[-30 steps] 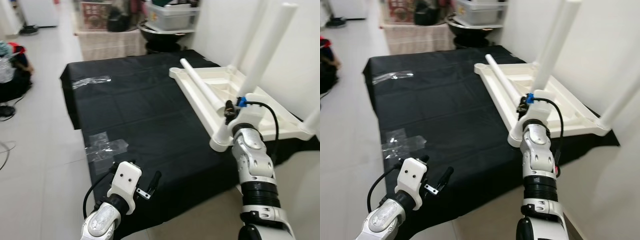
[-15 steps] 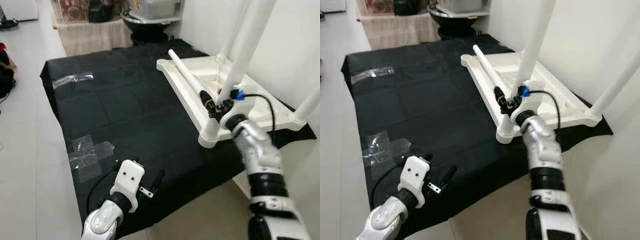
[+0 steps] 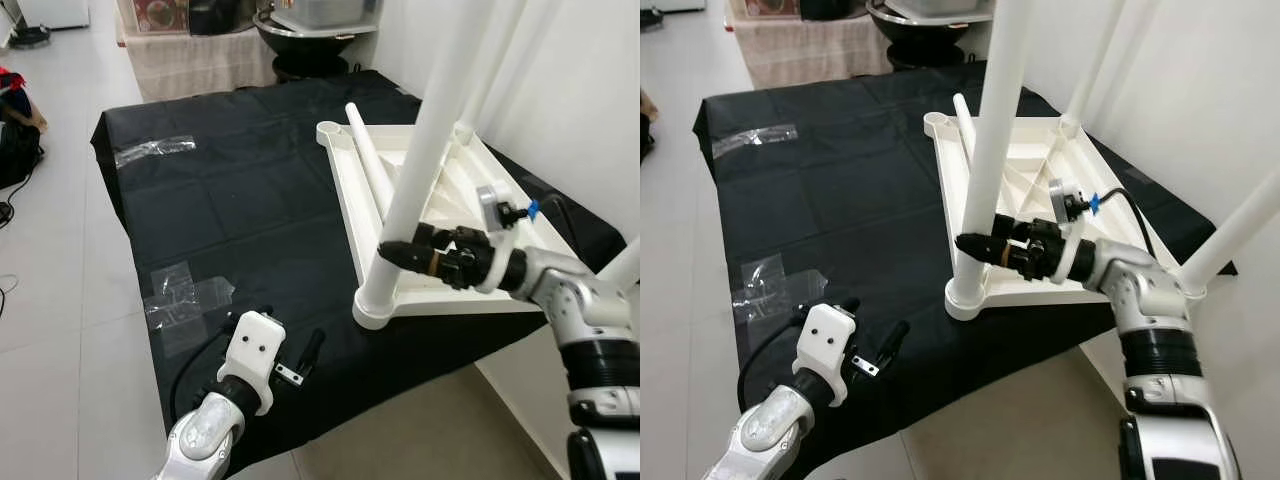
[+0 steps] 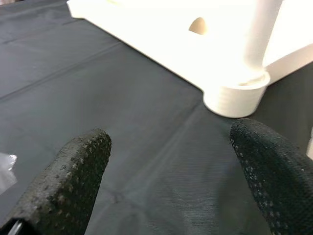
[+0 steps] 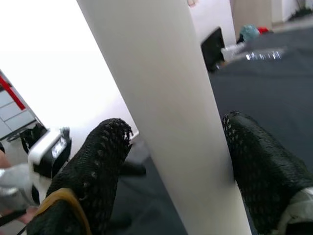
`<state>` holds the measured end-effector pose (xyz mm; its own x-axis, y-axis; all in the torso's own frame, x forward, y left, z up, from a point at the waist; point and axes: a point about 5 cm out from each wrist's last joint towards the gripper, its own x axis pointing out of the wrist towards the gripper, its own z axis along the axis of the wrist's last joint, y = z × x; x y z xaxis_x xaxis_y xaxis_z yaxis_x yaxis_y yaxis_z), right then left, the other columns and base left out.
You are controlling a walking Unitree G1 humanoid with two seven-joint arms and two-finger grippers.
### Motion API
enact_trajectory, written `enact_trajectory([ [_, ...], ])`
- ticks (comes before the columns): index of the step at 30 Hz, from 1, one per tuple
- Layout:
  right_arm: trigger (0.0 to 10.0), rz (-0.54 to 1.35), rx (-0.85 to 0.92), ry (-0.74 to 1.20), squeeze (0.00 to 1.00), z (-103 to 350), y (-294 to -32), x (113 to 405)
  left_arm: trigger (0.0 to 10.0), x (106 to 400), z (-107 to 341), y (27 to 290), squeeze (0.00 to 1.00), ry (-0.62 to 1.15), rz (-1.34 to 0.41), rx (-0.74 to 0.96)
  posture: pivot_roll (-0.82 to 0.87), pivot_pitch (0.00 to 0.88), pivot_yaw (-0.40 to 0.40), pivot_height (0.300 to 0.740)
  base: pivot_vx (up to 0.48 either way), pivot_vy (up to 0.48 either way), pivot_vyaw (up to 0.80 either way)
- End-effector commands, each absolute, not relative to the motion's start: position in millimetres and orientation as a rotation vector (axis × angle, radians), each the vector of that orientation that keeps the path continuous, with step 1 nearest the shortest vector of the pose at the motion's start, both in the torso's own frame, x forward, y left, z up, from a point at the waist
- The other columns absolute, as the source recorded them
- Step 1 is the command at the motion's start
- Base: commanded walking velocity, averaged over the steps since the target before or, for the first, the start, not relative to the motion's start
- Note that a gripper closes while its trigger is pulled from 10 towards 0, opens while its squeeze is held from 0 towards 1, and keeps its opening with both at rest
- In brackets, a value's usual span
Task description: Building children table
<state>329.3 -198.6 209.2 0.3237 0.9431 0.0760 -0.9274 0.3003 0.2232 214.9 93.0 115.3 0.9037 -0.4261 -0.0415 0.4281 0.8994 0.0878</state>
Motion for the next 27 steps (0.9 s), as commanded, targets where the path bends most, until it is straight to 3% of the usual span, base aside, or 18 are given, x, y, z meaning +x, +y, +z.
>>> enact_trajectory([
  [1,10.0,1.318,0.232,0.056,0.00,214.0,-191.4,329.6,10.0,214.6,113.9,92.4,0.00,0.026,-0.448,0.099,0.06,0.022,-0.080,0.740,0.000,0.000,0.00],
  [2,2.7,1.292,0.219,0.053,0.00,214.0,-186.3,335.2,10.0,214.6,113.9,92.5,0.00,0.026,-0.447,0.100,0.06,0.022,-0.079,0.740,0.000,0.000,0.00],
  [3,2.7,1.292,0.219,0.053,0.00,214.0,-186.3,335.2,10.0,214.6,113.9,92.5,0.00,0.026,-0.447,0.100,0.06,0.022,-0.079,0.740,0.000,0.000,0.00],
  [4,0.0,1.290,0.219,0.044,0.00,214.2,-181.0,338.3,10.0,214.5,113.9,92.7,0.00,0.026,-0.446,0.101,0.07,0.023,-0.082,0.740,0.000,0.000,0.00],
  [11,0.0,1.251,0.236,0.023,0.00,209.6,-177.2,336.3,10.0,214.5,113.9,92.9,0.00,0.026,-0.444,0.100,0.06,0.026,-0.078,0.740,0.000,0.000,0.00],
  [14,0.0,1.127,0.207,0.015,0.00,204.5,-180.5,340.4,10.0,214.5,113.7,92.8,0.00,0.027,-0.445,0.100,0.06,0.026,-0.077,0.740,0.000,0.000,0.00],
  [16,0.0,0.735,0.182,-0.019,0.00,196.0,-192.9,358.4,10.0,215.2,113.3,93.0,0.00,0.028,-0.446,0.098,0.05,0.028,-0.072,0.740,0.000,0.000,0.00],
  [17,0.0,0.735,0.182,-0.019,0.00,196.0,-192.9,358.4,10.0,215.2,113.3,93.0,0.00,0.028,-0.446,0.098,0.05,0.028,-0.072,0.740,0.000,0.000,0.00],
  [20,0.0,0.242,0.094,0.005,0.00,175.4,-215.8,365.0,10.0,216.0,113.1,92.7,0.00,0.028,-0.450,0.097,0.04,0.028,-0.069,0.740,0.000,0.000,0.00],
  [25,0.0,0.139,0.078,0.017,0.00,169.8,-219.9,362.8,10.0,216.2,113.0,92.7,0.00,0.028,-0.452,0.098,0.04,0.028,-0.069,0.740,0.000,0.000,0.00],
  [27,0.0,-0.036,0.035,0.022,0.00,164.1,-213.2,352.0,10.0,215.9,113.2,92.5,0.00,0.027,-0.452,0.100,0.05,0.032,-0.071,0.740,0.000,0.000,0.00],
])
